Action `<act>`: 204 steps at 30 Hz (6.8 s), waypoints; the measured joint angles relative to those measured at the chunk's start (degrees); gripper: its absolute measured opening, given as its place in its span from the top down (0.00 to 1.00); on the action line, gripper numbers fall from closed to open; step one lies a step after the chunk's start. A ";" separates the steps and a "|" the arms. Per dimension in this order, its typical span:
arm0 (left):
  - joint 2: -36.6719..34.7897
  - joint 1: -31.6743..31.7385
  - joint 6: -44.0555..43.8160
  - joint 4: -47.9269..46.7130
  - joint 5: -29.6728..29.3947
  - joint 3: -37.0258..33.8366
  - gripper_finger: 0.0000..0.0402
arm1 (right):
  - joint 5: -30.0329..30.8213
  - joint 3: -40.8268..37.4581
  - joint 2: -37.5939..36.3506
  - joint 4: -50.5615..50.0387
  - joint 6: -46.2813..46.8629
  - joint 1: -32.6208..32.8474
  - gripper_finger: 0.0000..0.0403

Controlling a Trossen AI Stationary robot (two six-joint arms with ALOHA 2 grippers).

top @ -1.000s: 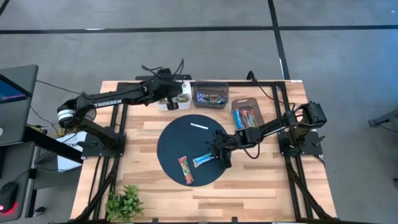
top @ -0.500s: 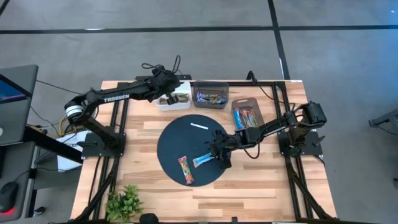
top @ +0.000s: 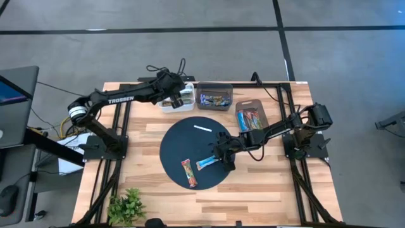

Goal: Pick and place Granola Bars by type
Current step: Put the red granola bar into the bottom black bin

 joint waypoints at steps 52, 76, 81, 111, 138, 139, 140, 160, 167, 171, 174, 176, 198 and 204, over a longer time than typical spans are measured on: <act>-0.13 -46.41 -12.40 13.44 16.91 -13.75 0.50 | -7.41 -0.03 4.41 10.32 -1.54 0.22 0.66; 8.39 -46.69 -11.49 14.10 27.93 -13.72 0.50 | -7.44 0.00 4.35 9.93 -3.48 0.04 0.66; 11.05 -46.93 -11.19 15.32 23.49 -13.67 0.50 | -7.43 0.00 4.35 9.79 -3.34 0.04 0.66; 13.01 -42.04 -9.73 20.49 -7.35 -13.62 0.50 | -7.38 0.00 4.35 9.10 -1.90 -0.70 0.66; 11.76 -44.39 -30.36 4.58 15.60 -13.40 0.50 | -8.43 6.87 14.55 25.17 -6.10 1.18 0.66; 11.76 -44.39 -30.36 4.53 15.27 -13.40 0.50 | -8.56 8.13 15.42 24.41 -6.48 1.43 0.66; 11.78 -44.39 -30.34 4.52 15.12 -13.42 0.50 | -8.62 9.12 15.90 22.80 -6.82 1.70 0.66; 11.98 -44.28 -30.52 5.92 15.56 -13.57 0.50 | -9.14 15.41 18.36 9.70 -9.06 5.07 0.66; 12.00 -44.28 -30.89 5.51 15.62 -13.57 0.50 | -7.07 15.56 16.10 0.70 -6.44 4.97 0.66; 12.02 -44.28 -30.91 5.33 15.64 -13.57 0.50 | -3.62 15.34 11.91 -10.02 -1.06 4.74 0.66; 12.02 -44.28 -30.93 5.31 15.65 -13.57 0.50 | 0.94 15.17 8.74 -15.72 2.82 5.26 0.66; 12.02 -44.28 -30.92 5.41 15.64 -13.57 0.50 | 3.06 14.29 7.35 -14.67 2.86 6.32 0.66; 12.24 -44.18 -28.97 10.23 13.02 -13.75 0.50 | 8.63 14.03 14.72 5.84 4.14 14.20 0.52; 12.24 -44.15 -28.94 10.40 13.01 -13.75 0.50 | 10.63 13.95 17.06 9.80 2.86 14.42 0.45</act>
